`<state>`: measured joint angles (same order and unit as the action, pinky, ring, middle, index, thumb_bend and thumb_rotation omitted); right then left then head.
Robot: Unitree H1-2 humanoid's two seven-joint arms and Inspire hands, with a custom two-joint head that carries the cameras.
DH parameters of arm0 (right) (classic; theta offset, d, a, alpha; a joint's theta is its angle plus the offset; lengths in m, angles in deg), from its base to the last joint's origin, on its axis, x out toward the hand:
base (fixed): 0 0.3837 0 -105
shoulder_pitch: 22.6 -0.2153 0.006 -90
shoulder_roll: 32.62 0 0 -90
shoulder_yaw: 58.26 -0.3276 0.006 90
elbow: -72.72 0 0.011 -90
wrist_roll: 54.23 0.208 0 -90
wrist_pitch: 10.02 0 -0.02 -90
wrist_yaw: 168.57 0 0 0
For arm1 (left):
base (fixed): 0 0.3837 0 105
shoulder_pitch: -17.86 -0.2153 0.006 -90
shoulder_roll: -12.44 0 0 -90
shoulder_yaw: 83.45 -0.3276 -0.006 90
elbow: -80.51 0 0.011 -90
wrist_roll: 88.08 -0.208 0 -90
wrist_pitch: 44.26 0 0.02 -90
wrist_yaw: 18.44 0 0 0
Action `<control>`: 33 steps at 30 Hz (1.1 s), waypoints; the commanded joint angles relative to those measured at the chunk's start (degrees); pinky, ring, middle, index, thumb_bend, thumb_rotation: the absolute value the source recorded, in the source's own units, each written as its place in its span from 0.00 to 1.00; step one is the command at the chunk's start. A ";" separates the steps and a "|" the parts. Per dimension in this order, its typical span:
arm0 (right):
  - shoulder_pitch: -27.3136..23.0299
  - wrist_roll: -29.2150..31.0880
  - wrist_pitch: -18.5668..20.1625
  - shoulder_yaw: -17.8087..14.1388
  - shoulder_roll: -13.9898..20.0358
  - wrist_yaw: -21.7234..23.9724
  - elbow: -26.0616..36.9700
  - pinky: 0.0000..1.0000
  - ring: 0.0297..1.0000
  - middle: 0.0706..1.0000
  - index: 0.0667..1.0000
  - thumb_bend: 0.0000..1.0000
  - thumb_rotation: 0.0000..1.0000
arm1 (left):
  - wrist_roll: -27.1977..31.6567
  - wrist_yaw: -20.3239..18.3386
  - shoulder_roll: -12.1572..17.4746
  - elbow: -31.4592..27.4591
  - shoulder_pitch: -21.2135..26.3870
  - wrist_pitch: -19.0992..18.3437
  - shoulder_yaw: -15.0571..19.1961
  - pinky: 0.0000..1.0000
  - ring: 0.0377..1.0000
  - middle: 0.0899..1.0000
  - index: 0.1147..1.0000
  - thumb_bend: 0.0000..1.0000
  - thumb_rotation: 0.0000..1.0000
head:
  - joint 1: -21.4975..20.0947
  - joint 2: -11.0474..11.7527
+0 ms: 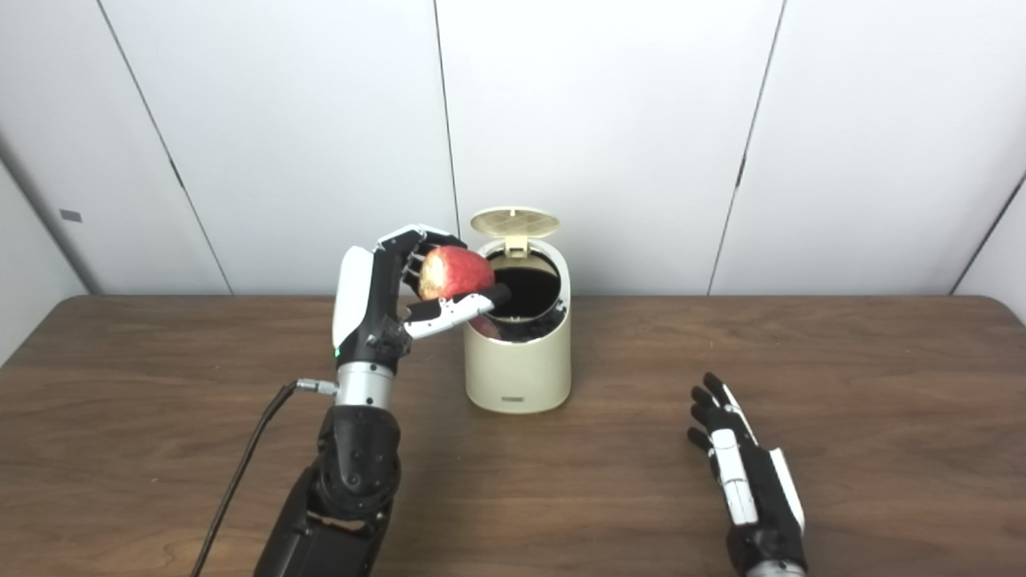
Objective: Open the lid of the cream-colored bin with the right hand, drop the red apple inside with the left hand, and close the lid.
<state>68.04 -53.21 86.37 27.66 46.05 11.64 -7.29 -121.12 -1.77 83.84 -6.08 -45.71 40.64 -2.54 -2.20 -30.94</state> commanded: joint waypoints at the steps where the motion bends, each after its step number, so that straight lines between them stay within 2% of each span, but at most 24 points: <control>1: -1.63 0.21 -2.11 -0.01 0.06 0.00 1.35 0.90 0.93 0.92 0.93 0.65 0.95 | -0.93 1.89 -0.71 0.09 2.81 2.47 -0.59 0.33 0.38 0.43 0.45 0.47 0.00 | -0.09 -0.10; 9: -1.70 -0.02 -1.45 0.31 -0.28 -0.24 1.61 0.89 0.93 0.91 0.93 0.63 0.96 | -0.48 2.20 -1.14 3.30 3.24 4.78 -1.61 0.35 0.40 0.47 0.44 0.47 0.00 | -0.13 -0.02; 17: -1.99 0.06 -1.79 0.65 -0.10 0.00 0.60 0.92 0.94 0.91 0.94 0.65 0.97 | -1.45 1.77 -0.61 4.54 4.83 5.50 -2.43 0.35 0.39 0.44 0.44 0.48 0.00 | -0.03 0.07; 23: -1.98 -0.09 -1.95 0.75 -0.06 0.00 0.49 0.92 0.93 0.91 0.94 0.64 0.98 | -6.94 -1.21 2.88 4.21 6.69 3.13 -5.96 0.33 0.41 0.51 0.43 0.47 0.00 | 0.10 -0.01; 24: -1.99 -0.15 -1.93 0.76 -0.09 -0.07 0.49 0.92 0.93 0.91 0.94 0.65 0.98 | -8.51 -1.99 3.75 4.22 7.23 2.42 -6.69 0.38 0.43 0.51 0.41 0.47 0.00 | 0.10 -0.02; 26: -1.95 -0.19 -1.60 0.76 -0.16 -0.17 0.68 0.92 0.93 0.90 0.94 0.66 0.97 | -11.37 -3.49 5.41 4.24 8.34 1.32 -8.11 0.40 0.42 0.50 0.41 0.47 0.00 | 0.10 -0.02; 33: -1.95 0.20 -1.07 0.86 -0.09 0.15 1.01 0.92 0.94 0.91 0.94 0.67 0.97 | -19.75 -9.20 8.90 2.96 11.43 -3.48 -12.28 0.36 0.43 0.49 0.41 0.47 0.00 | 0.41 0.03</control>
<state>67.70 -53.27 86.40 28.39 45.93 11.58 -7.71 -138.98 -10.65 92.58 -1.45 -37.39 37.42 -14.25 -1.76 -30.85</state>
